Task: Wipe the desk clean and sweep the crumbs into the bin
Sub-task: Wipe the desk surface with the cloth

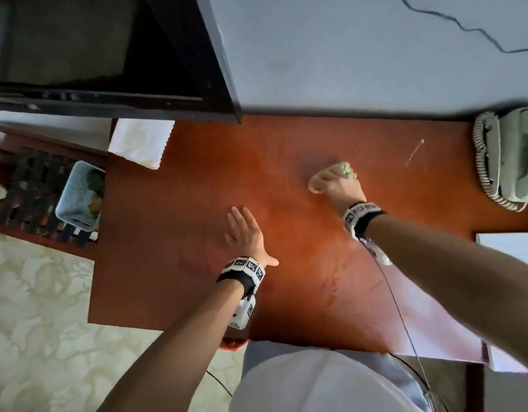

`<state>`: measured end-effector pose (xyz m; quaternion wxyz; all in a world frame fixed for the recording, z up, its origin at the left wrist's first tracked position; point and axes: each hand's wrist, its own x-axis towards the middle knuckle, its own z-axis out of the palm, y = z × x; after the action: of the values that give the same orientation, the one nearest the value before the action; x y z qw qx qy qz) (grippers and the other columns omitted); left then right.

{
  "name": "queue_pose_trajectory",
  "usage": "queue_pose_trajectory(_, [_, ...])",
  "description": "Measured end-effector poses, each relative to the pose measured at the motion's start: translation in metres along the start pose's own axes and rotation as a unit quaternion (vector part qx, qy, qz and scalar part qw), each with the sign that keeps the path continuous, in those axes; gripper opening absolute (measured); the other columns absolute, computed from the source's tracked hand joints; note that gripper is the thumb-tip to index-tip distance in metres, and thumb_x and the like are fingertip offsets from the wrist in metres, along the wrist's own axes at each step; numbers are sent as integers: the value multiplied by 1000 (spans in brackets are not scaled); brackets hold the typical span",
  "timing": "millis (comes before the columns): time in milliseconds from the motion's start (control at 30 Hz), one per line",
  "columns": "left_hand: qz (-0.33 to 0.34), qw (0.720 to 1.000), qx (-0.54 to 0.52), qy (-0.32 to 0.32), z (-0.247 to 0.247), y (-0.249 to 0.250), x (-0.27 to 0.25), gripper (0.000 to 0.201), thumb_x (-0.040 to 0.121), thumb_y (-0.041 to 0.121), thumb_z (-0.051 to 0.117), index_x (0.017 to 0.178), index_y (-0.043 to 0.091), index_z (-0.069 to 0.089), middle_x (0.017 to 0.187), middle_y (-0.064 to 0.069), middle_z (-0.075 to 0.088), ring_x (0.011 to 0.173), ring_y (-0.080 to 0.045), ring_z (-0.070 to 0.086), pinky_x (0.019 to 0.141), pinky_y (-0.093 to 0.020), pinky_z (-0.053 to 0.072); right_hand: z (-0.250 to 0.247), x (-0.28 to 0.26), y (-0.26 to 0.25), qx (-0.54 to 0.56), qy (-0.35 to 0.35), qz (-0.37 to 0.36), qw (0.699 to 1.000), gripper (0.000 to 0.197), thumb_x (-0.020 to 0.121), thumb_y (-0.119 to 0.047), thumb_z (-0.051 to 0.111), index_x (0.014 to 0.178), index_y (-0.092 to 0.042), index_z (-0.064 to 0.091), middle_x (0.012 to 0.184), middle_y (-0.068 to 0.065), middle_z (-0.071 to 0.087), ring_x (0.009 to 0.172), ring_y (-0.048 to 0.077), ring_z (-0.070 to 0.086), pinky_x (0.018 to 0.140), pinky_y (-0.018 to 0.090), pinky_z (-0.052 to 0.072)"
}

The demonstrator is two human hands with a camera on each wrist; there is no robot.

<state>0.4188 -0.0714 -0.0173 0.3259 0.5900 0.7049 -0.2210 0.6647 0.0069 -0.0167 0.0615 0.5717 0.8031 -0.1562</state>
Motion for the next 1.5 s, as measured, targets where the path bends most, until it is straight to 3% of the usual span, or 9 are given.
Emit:
queue_pose_trajectory(167, [-18, 999, 32, -14, 5, 7, 9, 173, 44, 53, 100, 154, 0, -22, 162, -25, -27, 153, -40, -17, 119, -63, 24, -42, 106, 48, -2, 48, 62, 997, 25, 68, -1, 55, 79, -22, 63, 93, 5, 67, 93, 34, 58, 75, 41, 46])
queue_pose_trajectory(300, [-27, 999, 38, -13, 5, 8, 11, 173, 43, 52, 100, 154, 0, -22, 163, -24, -25, 153, -40, -17, 119, -63, 24, -49, 132, 39, -11, 61, 91, 994, 34, 76, 3, 50, 96, -15, 70, 102, 16, 64, 107, 42, 54, 81, 49, 41])
queue_pose_trajectory(433, [-27, 999, 34, -13, 3, 5, 7, 173, 44, 52, 100, 154, 1, -23, 163, -23, -27, 153, -38, -18, 120, -62, 21, -26, 87, 25, -35, 52, 35, 997, 37, 74, -2, 54, 106, -16, 65, 109, 15, 62, 114, 43, 51, 86, 62, 44])
queue_pose_trajectory(600, [-49, 997, 44, -34, -6, 14, 1, 173, 45, 52, 100, 154, 2, -25, 162, -21, -29, 153, -38, -18, 121, -61, 22, 26, -41, -4, 21, 81, -42, 996, 48, 82, -18, 60, 128, -3, 61, 124, 17, 61, 121, 37, 54, 102, 48, 47])
queue_pose_trajectory(733, [-24, 997, 73, -33, -13, 34, -13, 168, 51, 55, 97, 154, 4, -25, 162, -19, -30, 153, -39, -20, 120, -66, 15, 35, -96, -7, -15, -8, -49, 999, 48, 83, -24, 71, 129, -14, 64, 134, 10, 59, 129, 32, 52, 107, 46, 45])
queue_pose_trajectory(900, [17, 998, 60, -19, -14, 61, -18, 167, 51, 54, 97, 155, 8, -25, 163, -16, -30, 153, -38, -20, 122, -65, 12, 3, -101, -5, 118, 32, 119, 985, 39, 90, -37, 63, 126, -22, 61, 143, -2, 49, 135, 22, 41, 88, 42, 53])
queue_pose_trajectory(1033, [30, 997, 71, -27, -8, 65, -8, 163, 54, 53, 97, 157, 13, -22, 166, -8, -27, 154, -37, -17, 121, -63, 16, -12, -71, -6, 185, -91, 210, 956, 40, 63, -31, 66, 101, -19, 65, 111, -5, 55, 106, 17, 59, 78, 37, 56])
queue_pose_trajectory(1333, [60, 996, 63, -18, 4, 59, 0, 160, 57, 46, 97, 157, 16, -26, 164, -4, -32, 154, -37, -18, 122, -60, 19, 36, -102, -31, 117, -104, 131, 979, 66, 99, -19, 52, 155, -6, 19, 164, 11, 5, 153, 27, 1, 110, 43, 42])
queue_pose_trajectory(1500, [59, 995, 71, -30, 4, 60, 2, 159, 59, 48, 95, 156, 14, -26, 164, -6, -32, 153, -39, -17, 122, -59, 20, 36, -95, -29, 88, -128, 53, 986, 68, 93, 1, 47, 155, -1, 19, 163, 16, 12, 152, 30, 3, 106, 51, 45])
